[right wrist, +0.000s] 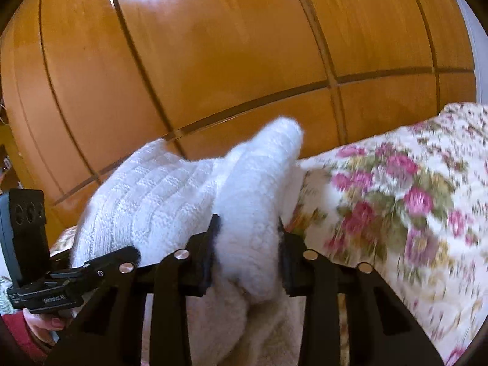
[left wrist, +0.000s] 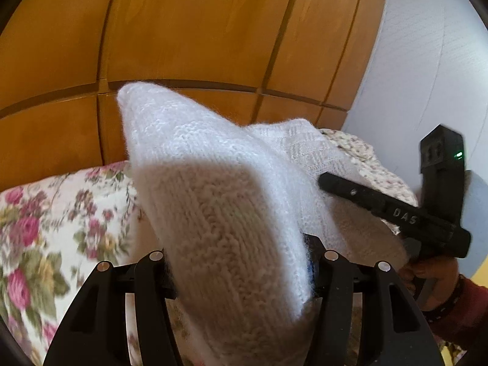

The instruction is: Fold small clothes

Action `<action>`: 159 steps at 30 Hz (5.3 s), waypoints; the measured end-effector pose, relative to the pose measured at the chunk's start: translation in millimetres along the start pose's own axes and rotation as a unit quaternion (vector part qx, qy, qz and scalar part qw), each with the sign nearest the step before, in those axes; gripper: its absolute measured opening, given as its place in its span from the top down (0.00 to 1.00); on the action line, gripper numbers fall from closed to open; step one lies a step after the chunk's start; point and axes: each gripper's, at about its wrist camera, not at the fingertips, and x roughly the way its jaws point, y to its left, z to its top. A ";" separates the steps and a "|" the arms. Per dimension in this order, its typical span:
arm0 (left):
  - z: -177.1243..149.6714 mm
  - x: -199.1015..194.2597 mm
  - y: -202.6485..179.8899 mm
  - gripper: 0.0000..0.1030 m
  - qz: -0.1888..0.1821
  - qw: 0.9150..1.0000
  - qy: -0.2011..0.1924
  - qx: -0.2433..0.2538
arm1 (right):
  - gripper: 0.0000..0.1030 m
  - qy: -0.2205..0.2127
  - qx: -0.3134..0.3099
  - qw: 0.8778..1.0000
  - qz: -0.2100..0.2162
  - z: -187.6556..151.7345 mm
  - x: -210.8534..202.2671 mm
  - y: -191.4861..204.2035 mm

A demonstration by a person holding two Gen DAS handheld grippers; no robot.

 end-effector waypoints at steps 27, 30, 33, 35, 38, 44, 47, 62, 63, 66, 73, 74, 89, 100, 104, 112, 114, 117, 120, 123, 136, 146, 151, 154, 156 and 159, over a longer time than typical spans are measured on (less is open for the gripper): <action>-59.1 15.6 55.8 0.18 0.022 0.992 -0.020 -0.120 | 0.35 0.046 -0.002 0.995 -0.094 -29.8 60.4 -33.7; -58.3 6.9 48.8 0.18 0.044 0.992 -0.038 -0.110 | 0.31 0.045 0.005 0.994 -0.096 -29.4 58.6 -36.5; -58.9 6.5 45.6 0.17 0.070 0.991 -0.036 -0.106 | 0.30 0.043 0.004 0.994 -0.101 -31.7 52.0 -34.8; -58.2 7.7 45.3 0.16 0.078 0.991 -0.036 -0.102 | 0.25 0.039 0.001 0.994 -0.106 -34.5 44.9 -32.2; -58.7 11.7 47.1 0.12 0.086 0.991 -0.024 -0.104 | 0.23 0.040 -0.007 0.992 -0.116 -41.6 39.4 -30.2; -61.0 28.0 63.0 0.08 0.067 0.989 0.013 -0.135 | 0.21 0.063 -0.013 0.986 -0.154 -46.5 53.0 -31.8; -62.2 20.0 59.2 0.08 0.066 0.989 -0.001 -0.129 | 0.20 0.058 -0.012 0.986 -0.154 -49.7 51.0 -33.1; -77.9 7.2 32.0 0.03 0.140 0.984 0.020 -0.106 | 0.14 0.073 0.011 0.984 -0.162 -68.7 35.9 -37.3; -79.7 1.5 27.2 0.03 0.146 0.984 0.017 -0.103 | 0.14 0.066 0.016 0.984 -0.162 -68.7 30.4 -38.0; -86.3 -13.6 16.2 0.03 0.160 0.982 0.010 -0.096 | 0.08 0.038 0.032 0.985 -0.167 -72.0 8.1 -35.9; -103.4 -47.6 -10.5 0.03 0.219 0.971 -0.017 -0.092 | 0.02 0.018 0.028 0.988 -0.149 -87.5 -39.6 -14.8; -105.9 -50.5 -14.9 0.03 0.228 0.970 -0.014 -0.088 | 0.02 0.017 0.017 0.988 -0.153 -90.8 -45.7 -9.3; -121.1 -107.6 -70.0 0.03 0.299 0.952 -0.042 -0.040 | 0.02 -0.025 -0.026 0.980 -0.195 -124.2 -119.6 38.0; -125.1 -129.6 -85.9 0.03 0.307 0.949 -0.058 -0.040 | 0.02 -0.030 -0.051 0.979 -0.196 -130.0 -131.2 58.4; -124.5 -133.4 -88.7 0.03 0.307 0.949 -0.062 -0.036 | 0.02 -0.030 -0.056 0.978 -0.199 -128.8 -132.5 61.6; -123.4 -137.4 -88.9 0.03 0.305 0.949 -0.063 -0.042 | 0.02 -0.028 -0.050 0.980 -0.192 -125.6 -134.5 61.0; -123.5 -137.6 -88.2 0.03 0.304 0.950 -0.062 -0.043 | 0.02 -0.027 -0.051 0.980 -0.189 -126.1 -134.4 62.2; -123.5 -137.7 -87.3 0.03 0.303 0.950 -0.060 -0.047 | 0.02 -0.026 -0.053 0.981 -0.186 -126.2 -134.0 63.3; -124.2 -138.3 -87.1 0.03 0.303 0.950 -0.060 -0.052 | 0.02 -0.026 -0.055 0.981 -0.185 -126.3 -133.8 64.0; -124.5 -138.6 -86.3 0.03 0.303 0.950 -0.059 -0.056 | 0.02 -0.025 -0.051 0.981 -0.184 -126.1 -133.9 63.2; -127.0 -136.1 -84.5 0.03 0.300 0.950 -0.054 -0.065 | 0.02 -0.022 -0.051 0.982 -0.182 -127.3 -132.6 61.8; -127.9 -134.2 -83.7 0.03 0.296 0.952 -0.046 -0.066 | 0.02 -0.020 -0.052 0.982 -0.181 -127.8 -131.7 61.8; -128.5 -133.1 -83.3 0.03 0.287 0.954 -0.043 -0.069 | 0.02 -0.019 -0.050 0.982 -0.180 -128.0 -131.4 61.0; -128.5 -132.8 -85.3 0.03 0.283 0.956 -0.045 -0.065 | 0.02 -0.019 -0.049 0.982 -0.179 -128.0 -131.4 60.7; -128.5 -132.3 -86.8 0.03 0.280 0.957 -0.044 -0.062 | 0.02 -0.018 -0.050 0.982 -0.179 -127.7 -131.2 60.5; -128.4 -131.8 -88.5 0.03 0.278 0.958 -0.045 -0.059 | 0.02 -0.017 -0.048 0.983 -0.178 -127.7 -131.4 59.8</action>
